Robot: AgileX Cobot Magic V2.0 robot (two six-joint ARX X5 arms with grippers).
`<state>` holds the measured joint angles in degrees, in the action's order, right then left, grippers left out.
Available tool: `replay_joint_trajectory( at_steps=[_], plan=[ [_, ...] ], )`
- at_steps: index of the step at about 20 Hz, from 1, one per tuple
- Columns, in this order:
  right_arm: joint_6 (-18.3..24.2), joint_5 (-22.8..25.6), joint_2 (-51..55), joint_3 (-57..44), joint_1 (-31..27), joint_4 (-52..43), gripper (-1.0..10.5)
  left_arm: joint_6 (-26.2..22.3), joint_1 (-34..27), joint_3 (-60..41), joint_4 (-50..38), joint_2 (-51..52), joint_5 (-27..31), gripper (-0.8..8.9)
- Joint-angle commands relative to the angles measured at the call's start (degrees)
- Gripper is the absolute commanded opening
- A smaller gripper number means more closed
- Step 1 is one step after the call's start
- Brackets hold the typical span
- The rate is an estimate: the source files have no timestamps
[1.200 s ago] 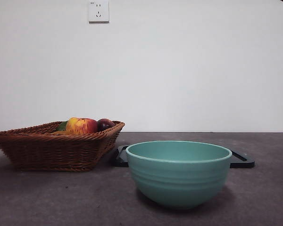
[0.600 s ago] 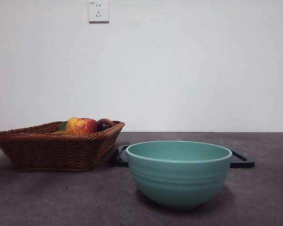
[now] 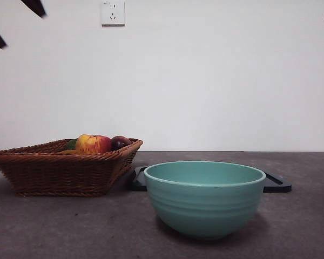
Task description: Pick up the wifruite, put it on the bowl, pick up the plate, put it on desk
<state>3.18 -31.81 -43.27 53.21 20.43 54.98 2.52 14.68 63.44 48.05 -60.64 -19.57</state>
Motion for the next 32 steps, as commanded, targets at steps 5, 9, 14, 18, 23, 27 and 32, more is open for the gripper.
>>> replay_joint_trajectory(
  at_steps=[5,9,14,18,23,27,32],
  plan=[
    [-0.17,0.31,-0.46,1.11,0.31,-0.48,4.0,1.4,4.2,3.5,-6.56,-14.21,8.61,4.31],
    [-0.17,0.31,-0.46,1.11,0.31,-0.48,4.0,1.42,5.29,3.5,-11.1,-23.15,12.52,4.29],
    [-0.17,0.31,-0.46,1.11,0.31,-0.5,4.0,1.42,6.56,3.5,-15.39,-32.46,16.68,4.29],
    [-0.17,0.31,-0.46,1.11,0.31,-0.48,4.0,1.42,6.73,3.5,-17.94,-36.26,18.53,4.29],
    [-0.17,0.31,-0.46,1.11,0.31,-0.48,4.0,1.62,7.17,3.5,-19.63,-38.6,18.56,3.31],
    [-0.17,0.31,-0.46,1.11,0.31,-0.48,4.0,3.08,7.19,3.5,-19.39,-38.6,18.53,2.03],
    [-0.17,0.31,-0.46,1.11,0.28,-0.48,4.0,3.08,8.2,3.69,-19.04,-31.04,17.86,2.04]
  ],
)
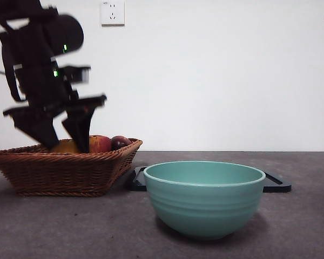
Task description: Pick up the wifruite, put it on the bowl, pick up the plate, put it on desk
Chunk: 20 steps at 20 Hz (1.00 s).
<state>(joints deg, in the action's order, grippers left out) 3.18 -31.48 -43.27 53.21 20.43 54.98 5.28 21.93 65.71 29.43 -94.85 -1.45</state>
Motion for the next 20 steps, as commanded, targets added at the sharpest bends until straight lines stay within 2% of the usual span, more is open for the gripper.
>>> replay_joint_trajectory(
  at_steps=[1,4,7,12,14,20],
  plan=[
    [-0.17,-0.02,-0.46,1.11,0.31,-0.48,4.0,0.0,1.81,1.42,-0.11,6.43,-0.35,2.04],
    [-0.17,-0.02,-0.44,1.11,0.31,-0.44,4.0,-0.31,6.32,1.42,3.45,16.0,-4.46,2.04],
    [-0.79,0.0,-0.44,1.11,0.28,-0.44,4.0,-0.26,12.98,1.42,5.73,19.71,-8.07,2.04],
    [-3.15,0.81,-0.44,1.11,0.28,-0.33,4.0,-0.13,22.8,1.42,4.42,16.2,-8.04,2.04],
    [-4.09,2.19,-0.44,1.11,0.28,-0.33,4.0,-0.11,25.07,1.42,3.5,13.44,-8.04,2.04],
    [-4.26,2.19,-0.44,1.11,0.28,-0.28,4.0,-0.13,29.94,1.42,-2.23,3.76,-8.02,2.05]
  ],
)
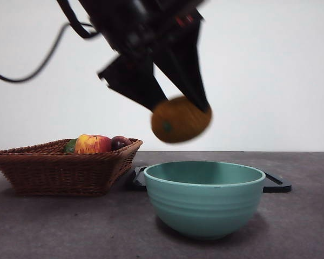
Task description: Pick up the wifruite, put it on the bowl, pick up the plate, put it on desk
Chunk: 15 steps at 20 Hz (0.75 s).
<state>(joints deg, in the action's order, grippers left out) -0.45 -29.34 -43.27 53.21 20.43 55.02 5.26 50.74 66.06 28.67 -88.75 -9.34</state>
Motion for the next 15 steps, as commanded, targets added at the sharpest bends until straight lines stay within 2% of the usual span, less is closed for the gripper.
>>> replay_joint_trajectory(
  at_steps=[1,12,15],
  plan=[
    [-0.63,0.04,-0.44,1.11,0.28,-0.31,4.0,-0.26,1.6,1.07,-2.05,-3.54,-0.07,2.05],
    [-0.59,0.5,-0.44,1.11,0.28,-0.37,4.0,-2.12,4.42,1.07,-4.59,-13.55,3.8,2.21],
    [-0.55,0.68,-0.44,1.11,0.28,-0.39,4.0,-2.03,4.66,1.07,-4.52,-13.57,3.8,3.3]
  ],
)
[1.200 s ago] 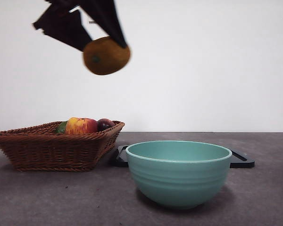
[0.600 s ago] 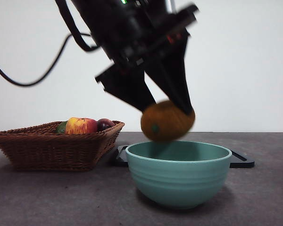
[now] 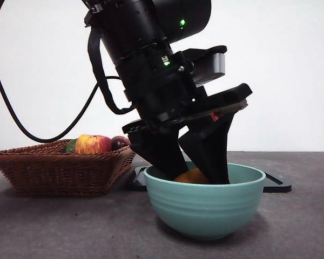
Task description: Pick up the wifruite, put it on the bowl, pick up the plate, put it on desk
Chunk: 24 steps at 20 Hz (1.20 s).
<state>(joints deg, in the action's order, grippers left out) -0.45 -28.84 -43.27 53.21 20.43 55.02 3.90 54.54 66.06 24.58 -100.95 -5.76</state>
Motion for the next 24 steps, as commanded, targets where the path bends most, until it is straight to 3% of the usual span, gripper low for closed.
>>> replay_joint_trajectory(
  at_steps=[1,7,15,24],
  plan=[
    [-0.55,0.42,-0.44,1.11,0.28,-0.44,4.0,-0.66,0.87,1.07,-0.42,-1.38,0.2,3.55],
    [-0.44,0.39,-0.44,1.11,0.28,-0.46,4.0,0.26,1.4,1.09,-0.44,0.81,0.2,3.52],
    [-0.42,0.39,-0.44,1.11,0.28,-0.48,4.0,4.31,-0.55,1.09,0.09,14.93,0.2,3.52],
    [-0.39,0.39,-0.44,1.11,0.28,-0.48,4.0,6.19,-15.3,1.01,8.28,32.61,-2.49,3.51]
  ],
)
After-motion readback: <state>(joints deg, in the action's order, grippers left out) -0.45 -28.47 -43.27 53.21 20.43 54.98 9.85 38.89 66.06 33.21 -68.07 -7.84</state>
